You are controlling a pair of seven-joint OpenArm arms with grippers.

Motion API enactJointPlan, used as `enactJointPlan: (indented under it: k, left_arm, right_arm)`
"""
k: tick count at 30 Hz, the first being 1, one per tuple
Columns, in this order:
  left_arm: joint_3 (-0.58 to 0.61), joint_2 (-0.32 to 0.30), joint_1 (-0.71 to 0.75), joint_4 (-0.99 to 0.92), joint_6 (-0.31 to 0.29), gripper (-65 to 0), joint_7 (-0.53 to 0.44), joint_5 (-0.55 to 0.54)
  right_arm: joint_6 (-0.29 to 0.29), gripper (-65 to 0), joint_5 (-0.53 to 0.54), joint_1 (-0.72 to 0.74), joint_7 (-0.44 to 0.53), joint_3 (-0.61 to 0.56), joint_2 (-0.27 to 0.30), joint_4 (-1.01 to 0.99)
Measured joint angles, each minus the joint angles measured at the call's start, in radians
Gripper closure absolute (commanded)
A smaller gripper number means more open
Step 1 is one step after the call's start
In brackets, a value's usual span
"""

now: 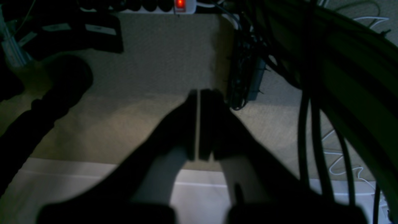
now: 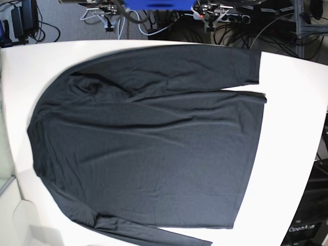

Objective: Fold the T-shirt properly

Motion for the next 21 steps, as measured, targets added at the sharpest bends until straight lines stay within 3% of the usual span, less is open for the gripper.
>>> enactJointPlan:
  k: [3,21]
  left_arm:
    - [0.0,-0.001,0.0,0.0,0.0,-1.1,0.0,0.0]
    - [0.0,-0.003,0.0,0.0,0.0,-0.9,0.003,0.0]
  right_arm:
    - [0.0,-0.1,0.007,-0.003,0.042,0.0,0.0,0.0]
    - [-0.007,0.0,0.007,-0.003,0.041,0.0,0.0,-0.002]
